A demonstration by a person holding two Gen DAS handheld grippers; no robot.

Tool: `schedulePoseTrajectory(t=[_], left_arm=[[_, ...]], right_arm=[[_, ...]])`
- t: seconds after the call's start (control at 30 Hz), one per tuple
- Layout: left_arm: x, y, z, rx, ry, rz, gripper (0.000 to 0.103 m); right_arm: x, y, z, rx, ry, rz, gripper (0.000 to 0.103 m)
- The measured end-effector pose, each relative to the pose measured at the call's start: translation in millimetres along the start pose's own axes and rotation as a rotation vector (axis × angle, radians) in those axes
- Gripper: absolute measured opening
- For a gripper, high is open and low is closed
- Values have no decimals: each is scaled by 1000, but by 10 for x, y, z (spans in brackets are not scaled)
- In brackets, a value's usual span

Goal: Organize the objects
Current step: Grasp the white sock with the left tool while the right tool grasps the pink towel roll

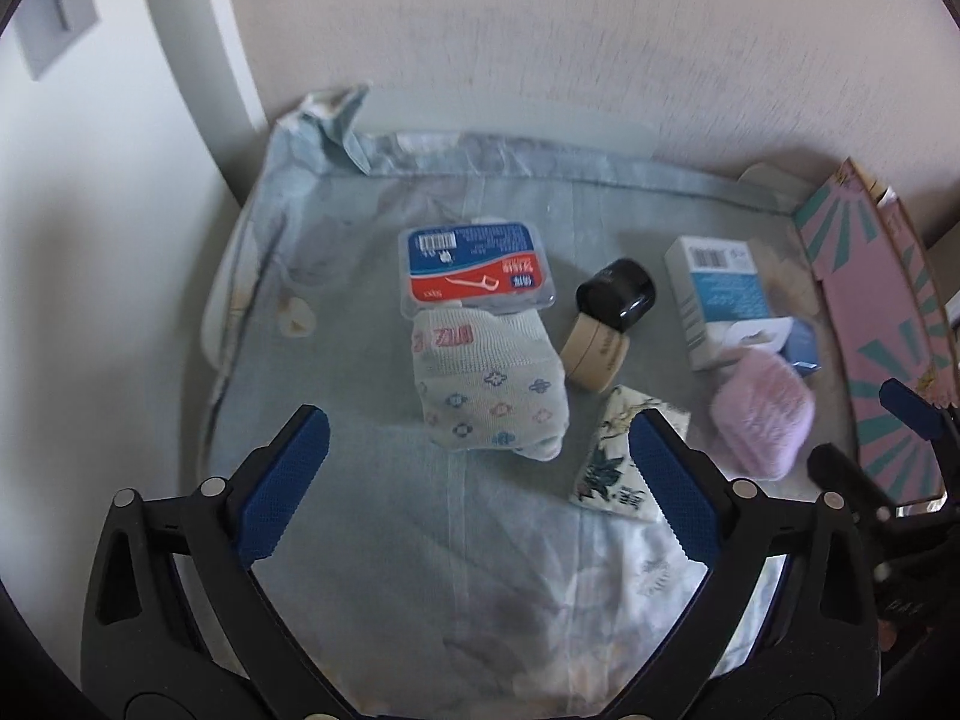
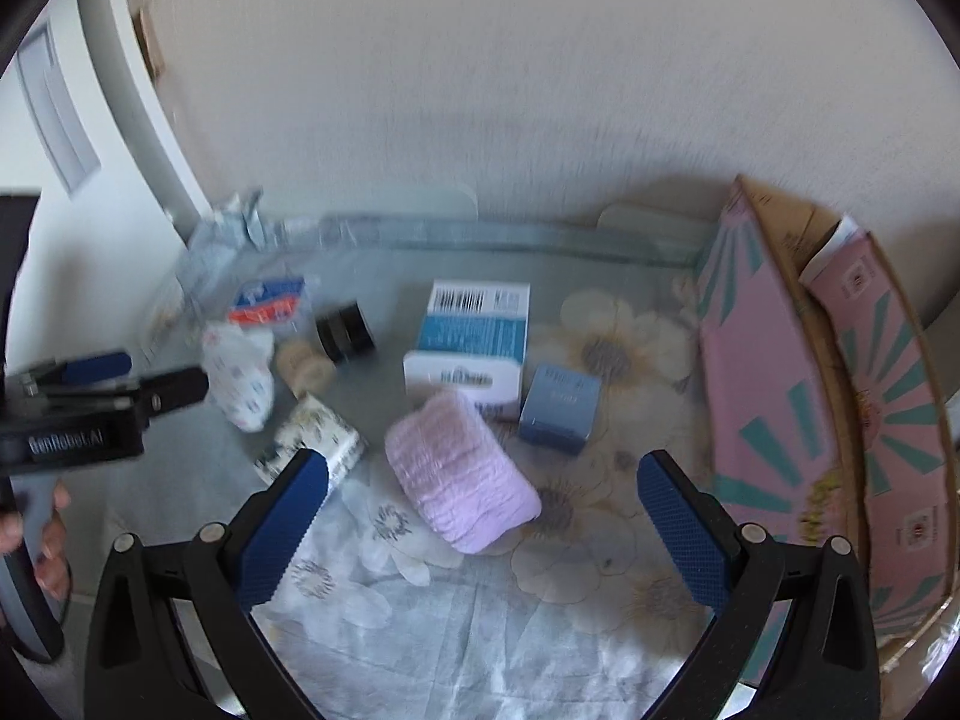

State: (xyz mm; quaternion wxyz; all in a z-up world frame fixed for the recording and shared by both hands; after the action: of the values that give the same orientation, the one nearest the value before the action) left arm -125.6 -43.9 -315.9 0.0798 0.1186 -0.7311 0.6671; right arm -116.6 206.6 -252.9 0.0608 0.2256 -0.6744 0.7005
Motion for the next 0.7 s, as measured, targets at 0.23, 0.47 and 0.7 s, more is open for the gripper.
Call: schedulePoseTrajectory(t=[0.23,0.47,0.7], left_arm=[[9,327,-44,12,37,39,94],[0,478,-44,14,54,66,83],[35,527,-120,-21,78,81,63]], right_arm=[[-84,407,28,-48,-78,52,92],[-1,538,42,-46,-112,85,80],[-27,624,77,-40,-142,102,61]])
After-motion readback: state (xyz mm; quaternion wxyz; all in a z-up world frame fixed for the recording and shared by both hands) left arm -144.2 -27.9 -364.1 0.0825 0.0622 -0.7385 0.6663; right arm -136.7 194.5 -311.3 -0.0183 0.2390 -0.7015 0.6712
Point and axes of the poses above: each gripper's, at about its wrist camera, not at the fingertips, and y roughly the way its jaws point, z to its left, x to its top, the point moved 10 cm from there along y, roughly the way its jaws point, and after that the axes turned 8 degrees about z, right-handed, at the moved point
